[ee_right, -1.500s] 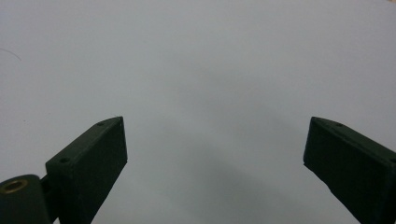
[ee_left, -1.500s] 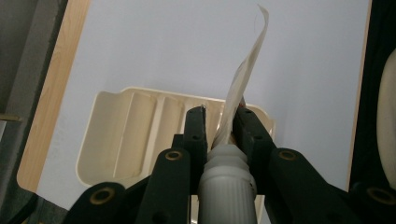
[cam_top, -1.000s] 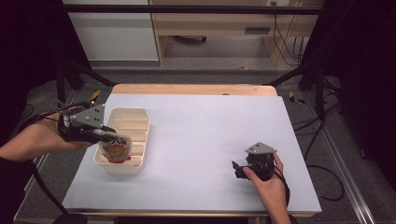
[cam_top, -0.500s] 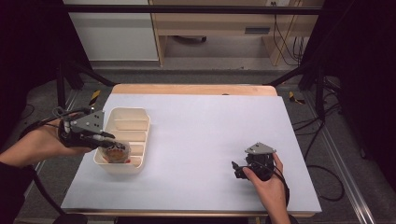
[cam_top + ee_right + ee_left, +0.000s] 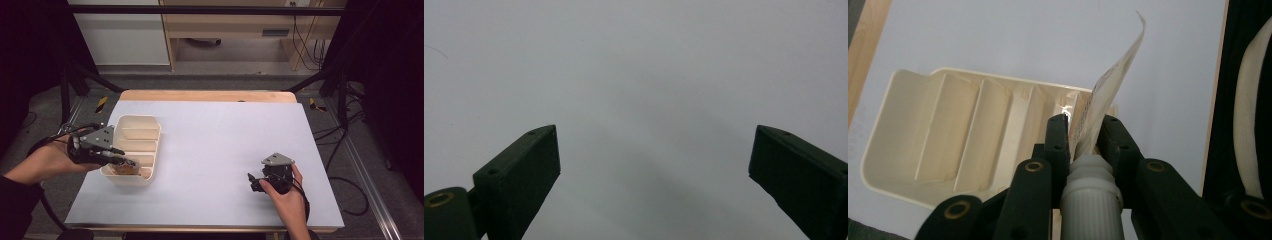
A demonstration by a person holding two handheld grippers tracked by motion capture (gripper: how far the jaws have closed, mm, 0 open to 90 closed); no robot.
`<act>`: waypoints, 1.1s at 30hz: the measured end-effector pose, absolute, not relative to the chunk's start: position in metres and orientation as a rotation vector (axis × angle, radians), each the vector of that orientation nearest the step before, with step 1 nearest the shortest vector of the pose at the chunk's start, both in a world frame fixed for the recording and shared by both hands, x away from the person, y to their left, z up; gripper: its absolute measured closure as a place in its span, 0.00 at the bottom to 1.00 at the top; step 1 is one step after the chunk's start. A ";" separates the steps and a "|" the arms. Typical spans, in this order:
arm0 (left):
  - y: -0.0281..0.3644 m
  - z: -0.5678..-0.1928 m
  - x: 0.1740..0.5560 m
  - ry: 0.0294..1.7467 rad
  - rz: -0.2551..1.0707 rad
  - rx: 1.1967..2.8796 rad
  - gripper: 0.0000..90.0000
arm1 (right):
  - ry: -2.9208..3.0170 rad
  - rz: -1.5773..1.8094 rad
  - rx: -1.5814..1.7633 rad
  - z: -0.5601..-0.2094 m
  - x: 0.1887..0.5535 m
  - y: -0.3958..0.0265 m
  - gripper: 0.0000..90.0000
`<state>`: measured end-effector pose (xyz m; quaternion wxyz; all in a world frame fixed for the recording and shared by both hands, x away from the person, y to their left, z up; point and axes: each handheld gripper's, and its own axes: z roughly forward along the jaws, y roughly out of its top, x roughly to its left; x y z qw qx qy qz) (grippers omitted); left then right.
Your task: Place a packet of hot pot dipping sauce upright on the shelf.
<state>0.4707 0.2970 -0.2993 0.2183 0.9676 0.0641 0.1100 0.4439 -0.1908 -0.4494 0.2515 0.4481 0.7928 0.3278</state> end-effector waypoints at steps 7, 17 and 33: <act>0.297 -0.310 0.474 0.188 0.292 2.672 0.84 | 2.164 0.886 1.212 -0.450 0.444 -0.191 0.07; 0.299 -0.322 0.478 0.202 0.269 2.674 0.84 | 2.165 0.886 1.215 -0.450 0.445 -0.190 0.07; 0.300 -0.329 0.480 0.217 0.249 2.663 0.84 | 2.162 0.882 1.213 -0.450 0.444 -0.191 0.07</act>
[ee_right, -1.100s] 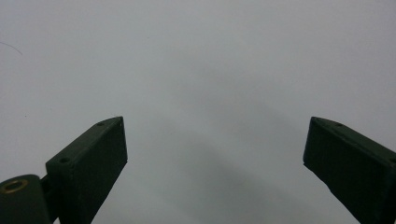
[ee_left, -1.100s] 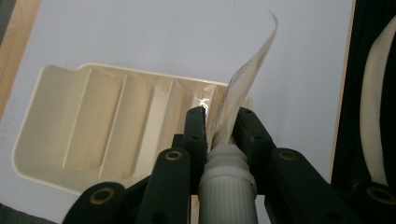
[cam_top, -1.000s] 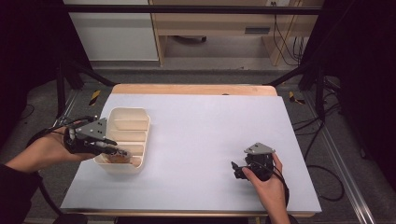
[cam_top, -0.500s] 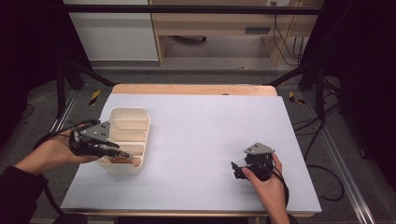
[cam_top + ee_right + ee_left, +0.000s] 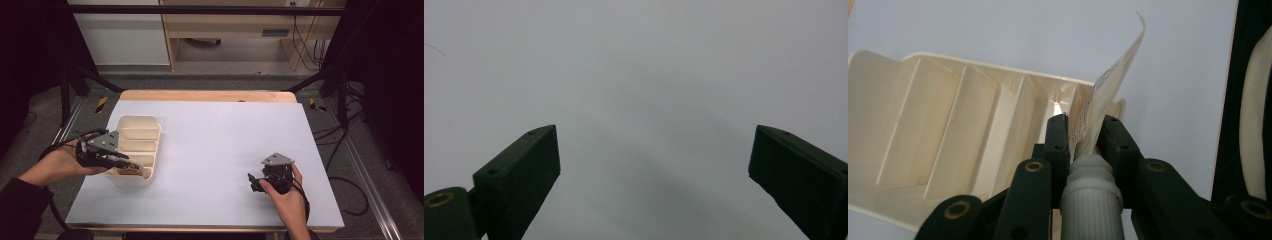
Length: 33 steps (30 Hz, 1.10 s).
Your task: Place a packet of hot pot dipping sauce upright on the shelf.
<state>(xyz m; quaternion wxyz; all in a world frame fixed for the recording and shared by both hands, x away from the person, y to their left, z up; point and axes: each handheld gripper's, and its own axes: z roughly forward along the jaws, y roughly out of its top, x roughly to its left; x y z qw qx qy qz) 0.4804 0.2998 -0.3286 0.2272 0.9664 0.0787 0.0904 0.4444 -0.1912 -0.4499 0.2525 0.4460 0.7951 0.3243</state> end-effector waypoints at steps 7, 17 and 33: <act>0.304 -0.329 0.481 0.224 0.251 2.669 0.84 | 2.161 0.883 1.211 -0.450 0.444 -0.191 0.07; 0.312 -0.332 0.482 0.245 0.253 2.668 0.84 | 2.164 0.884 1.210 -0.450 0.444 -0.191 0.07; 0.317 -0.321 0.477 0.248 0.346 2.544 0.53 | 2.170 0.882 1.210 -0.450 0.445 -0.190 0.07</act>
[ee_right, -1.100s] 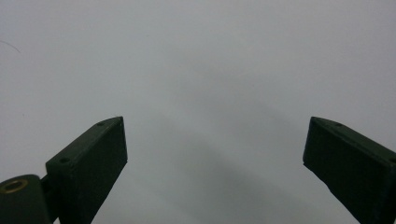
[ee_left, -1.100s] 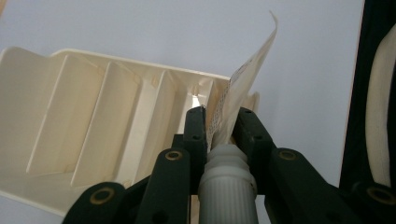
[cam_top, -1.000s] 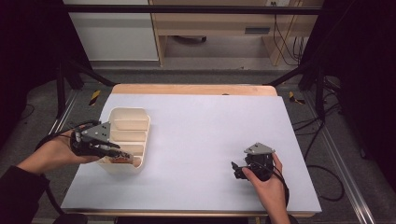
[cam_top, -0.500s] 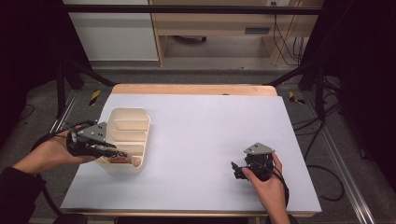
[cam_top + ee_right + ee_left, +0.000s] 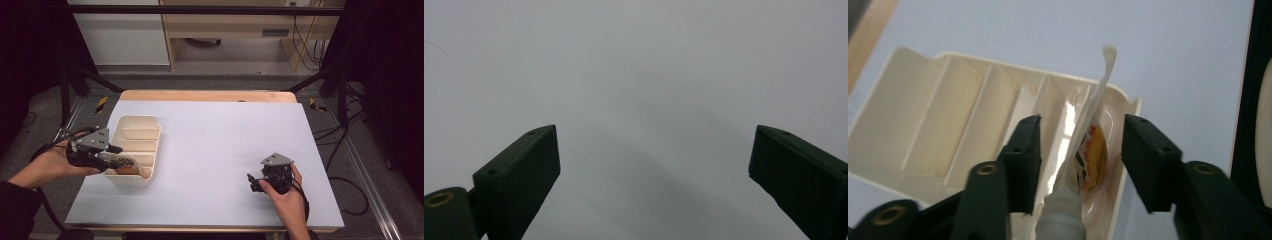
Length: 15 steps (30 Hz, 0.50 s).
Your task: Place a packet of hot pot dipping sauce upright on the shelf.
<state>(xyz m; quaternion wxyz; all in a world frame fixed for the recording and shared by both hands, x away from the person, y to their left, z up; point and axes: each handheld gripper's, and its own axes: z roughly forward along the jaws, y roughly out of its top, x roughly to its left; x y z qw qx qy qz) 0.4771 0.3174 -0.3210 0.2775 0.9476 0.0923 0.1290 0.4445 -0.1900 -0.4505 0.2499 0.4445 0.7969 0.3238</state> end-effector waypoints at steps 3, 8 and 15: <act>0.315 -0.313 0.475 0.246 0.367 2.498 0.43 | 2.172 0.881 1.209 -0.451 0.444 -0.190 0.07; 0.305 -0.307 0.471 0.256 0.402 2.467 0.32 | 2.171 0.880 1.212 -0.450 0.444 -0.190 0.07; 0.284 -0.308 0.466 0.266 0.406 2.474 0.23 | 2.170 0.882 1.213 -0.450 0.444 -0.190 0.07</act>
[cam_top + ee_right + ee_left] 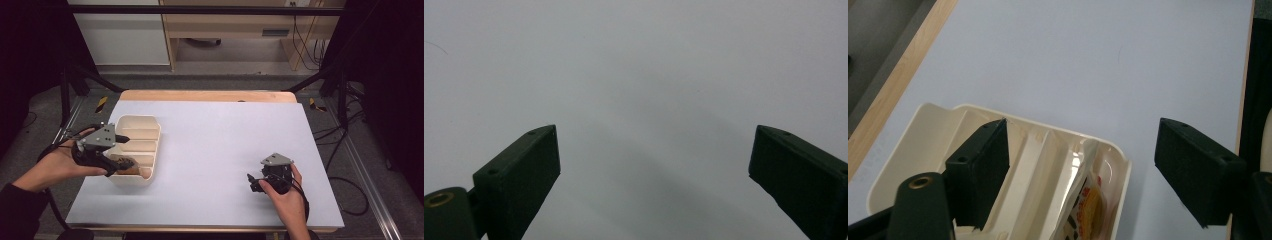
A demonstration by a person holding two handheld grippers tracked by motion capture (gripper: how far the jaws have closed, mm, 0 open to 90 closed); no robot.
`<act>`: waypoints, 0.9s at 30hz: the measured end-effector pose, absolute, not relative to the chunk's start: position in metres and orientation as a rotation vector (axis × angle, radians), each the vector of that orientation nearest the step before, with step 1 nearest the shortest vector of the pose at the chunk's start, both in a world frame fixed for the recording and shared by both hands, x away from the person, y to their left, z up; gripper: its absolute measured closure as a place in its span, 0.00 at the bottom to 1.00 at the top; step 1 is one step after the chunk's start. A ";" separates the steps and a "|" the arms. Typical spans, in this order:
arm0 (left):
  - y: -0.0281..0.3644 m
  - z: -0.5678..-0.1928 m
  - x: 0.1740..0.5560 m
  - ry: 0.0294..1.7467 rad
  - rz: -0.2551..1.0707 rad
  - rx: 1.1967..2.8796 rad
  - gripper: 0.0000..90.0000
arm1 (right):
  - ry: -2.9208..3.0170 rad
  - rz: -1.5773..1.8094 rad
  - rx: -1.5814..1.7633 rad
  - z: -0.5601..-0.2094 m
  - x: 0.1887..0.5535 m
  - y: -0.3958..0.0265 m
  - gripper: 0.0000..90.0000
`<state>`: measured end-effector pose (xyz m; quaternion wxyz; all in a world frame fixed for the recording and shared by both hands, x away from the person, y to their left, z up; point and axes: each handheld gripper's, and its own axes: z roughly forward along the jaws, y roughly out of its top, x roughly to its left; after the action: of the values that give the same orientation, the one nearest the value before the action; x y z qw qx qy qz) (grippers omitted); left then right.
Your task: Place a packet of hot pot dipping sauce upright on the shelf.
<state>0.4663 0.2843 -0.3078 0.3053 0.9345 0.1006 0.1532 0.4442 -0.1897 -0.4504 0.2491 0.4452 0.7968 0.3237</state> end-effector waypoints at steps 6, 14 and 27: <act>0.265 -0.308 0.461 0.264 0.412 2.437 0.20 | 2.171 0.878 1.212 -0.450 0.444 -0.190 0.07; 0.236 -0.316 0.458 0.296 0.389 2.421 0.15 | 2.170 0.882 1.217 -0.450 0.444 -0.189 0.07; 0.192 -0.342 0.463 0.317 0.358 2.402 0.12 | 2.170 0.888 1.207 -0.449 0.442 -0.187 0.07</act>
<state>0.4629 0.1917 -0.3421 0.3395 0.9225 0.1216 0.1374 0.4421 -0.1874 -0.4492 0.2496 0.4434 0.7968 0.3259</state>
